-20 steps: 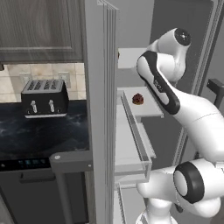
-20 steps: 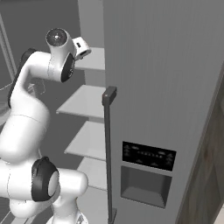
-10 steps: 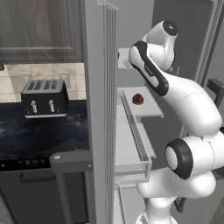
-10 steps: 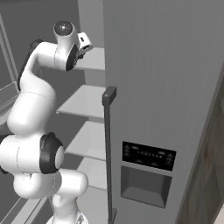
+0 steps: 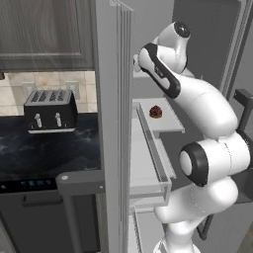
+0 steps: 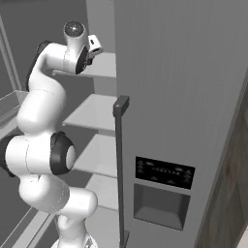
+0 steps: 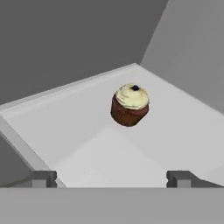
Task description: Take the cupcake and cake from the fridge and place them on the empty tray on the dining counter.
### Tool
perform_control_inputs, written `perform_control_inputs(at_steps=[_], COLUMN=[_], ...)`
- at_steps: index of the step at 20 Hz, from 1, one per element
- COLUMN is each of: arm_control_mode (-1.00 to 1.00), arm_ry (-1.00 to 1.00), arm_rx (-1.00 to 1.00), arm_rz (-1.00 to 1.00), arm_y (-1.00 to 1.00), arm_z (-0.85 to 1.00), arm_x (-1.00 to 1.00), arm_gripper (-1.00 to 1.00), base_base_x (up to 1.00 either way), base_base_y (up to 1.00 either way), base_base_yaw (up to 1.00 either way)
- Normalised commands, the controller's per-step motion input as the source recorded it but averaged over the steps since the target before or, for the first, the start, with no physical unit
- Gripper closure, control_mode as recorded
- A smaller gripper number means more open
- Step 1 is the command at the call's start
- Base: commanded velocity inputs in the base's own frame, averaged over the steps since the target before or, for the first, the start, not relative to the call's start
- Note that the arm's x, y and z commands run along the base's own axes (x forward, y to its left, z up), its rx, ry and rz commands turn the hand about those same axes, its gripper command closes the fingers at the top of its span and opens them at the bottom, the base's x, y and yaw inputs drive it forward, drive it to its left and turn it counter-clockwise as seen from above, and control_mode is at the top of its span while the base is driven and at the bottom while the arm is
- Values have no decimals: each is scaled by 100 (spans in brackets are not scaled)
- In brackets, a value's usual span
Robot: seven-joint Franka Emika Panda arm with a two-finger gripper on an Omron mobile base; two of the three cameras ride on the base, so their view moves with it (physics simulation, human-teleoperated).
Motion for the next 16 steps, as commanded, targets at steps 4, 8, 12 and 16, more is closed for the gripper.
perform_control_inputs(at_steps=[4, 8, 12, 16], arm_control_mode=[-100, -100, -100, -100], arm_ry=[-1, 0, 0, 0], arm_rx=[0, 0, 0, 0], arm_rz=[0, 0, 0, 0], arm_y=[16, 26, 6, 0], arm_z=[-6, -1, -1, 0], arm_x=[34, 40, 41, 39], arm_gripper=[-100, -100, -100, -100], base_base_x=[0, 0, 0, 0], base_base_y=[0, 0, 0, 0], base_base_yaw=[0, 0, 0, 0])
